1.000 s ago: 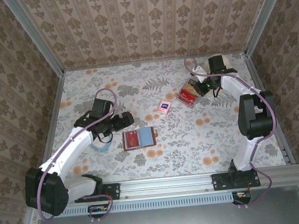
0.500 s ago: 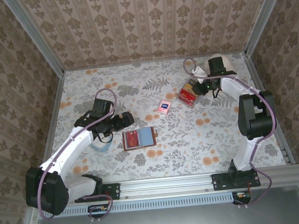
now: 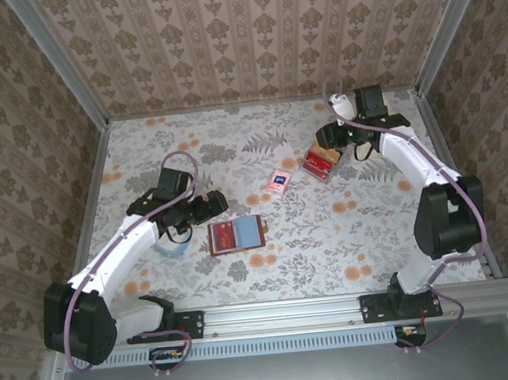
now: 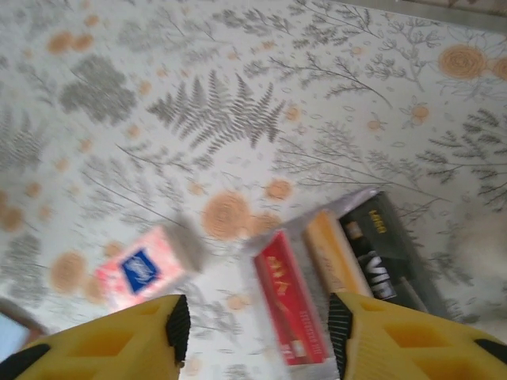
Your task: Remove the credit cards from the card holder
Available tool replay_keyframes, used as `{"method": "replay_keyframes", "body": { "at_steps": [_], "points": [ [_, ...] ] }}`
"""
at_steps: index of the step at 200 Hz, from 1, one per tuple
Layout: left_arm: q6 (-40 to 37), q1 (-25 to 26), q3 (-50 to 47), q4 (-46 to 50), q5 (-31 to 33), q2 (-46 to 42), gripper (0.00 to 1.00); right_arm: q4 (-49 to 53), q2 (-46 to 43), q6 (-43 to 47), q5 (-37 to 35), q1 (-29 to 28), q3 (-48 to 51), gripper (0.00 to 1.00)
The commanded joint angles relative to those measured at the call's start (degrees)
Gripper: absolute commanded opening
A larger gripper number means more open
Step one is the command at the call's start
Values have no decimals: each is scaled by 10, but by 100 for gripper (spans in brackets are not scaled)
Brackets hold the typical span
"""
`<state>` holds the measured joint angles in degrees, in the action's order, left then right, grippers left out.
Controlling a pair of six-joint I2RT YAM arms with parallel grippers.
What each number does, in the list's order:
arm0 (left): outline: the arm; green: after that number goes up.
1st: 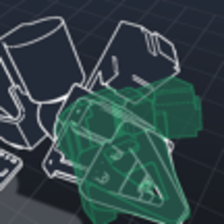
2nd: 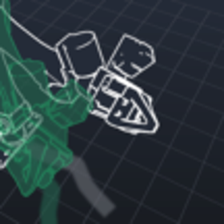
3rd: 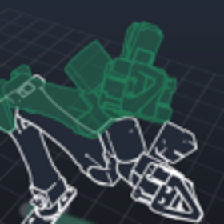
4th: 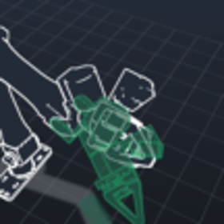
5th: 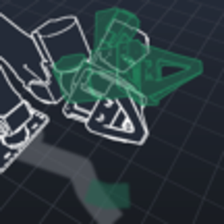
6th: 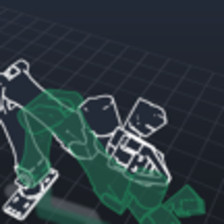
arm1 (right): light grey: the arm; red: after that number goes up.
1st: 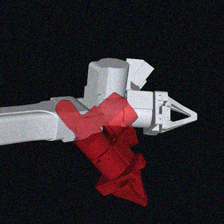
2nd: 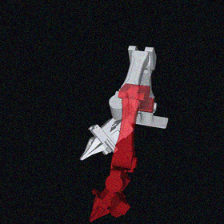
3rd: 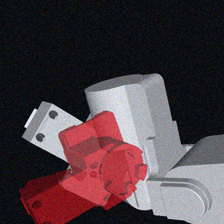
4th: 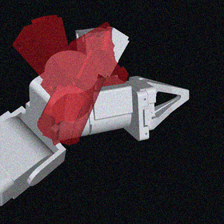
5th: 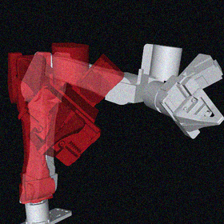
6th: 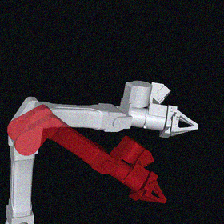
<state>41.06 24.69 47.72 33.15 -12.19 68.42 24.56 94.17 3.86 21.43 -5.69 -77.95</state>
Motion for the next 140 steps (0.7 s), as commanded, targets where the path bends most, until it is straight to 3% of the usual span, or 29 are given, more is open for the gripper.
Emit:
{"method": "replay_keyframes", "body": {
  "at_steps": [1, 38, 81, 113, 140],
  "points": [
    [21, 3, -14, 24, 1, -1, 100, 46, -31, -175, -5, -21, 6, 55],
    [32, 8, -34, 22, -3, 7, 91, 74, -72, -295, -4, -89, 62, 55],
    [56, 11, -69, -9, -6, 16, 90, 2, -141, -421, -3, -223, 177, 56],
    [68, 31, -87, -44, -16, 29, 89, -57, -169, -484, -78, -352, 238, 69],
    [67, 38, -84, -61, -19, 53, 81, -55, -159, -502, -133, -416, 238, 77]
  ]
}}
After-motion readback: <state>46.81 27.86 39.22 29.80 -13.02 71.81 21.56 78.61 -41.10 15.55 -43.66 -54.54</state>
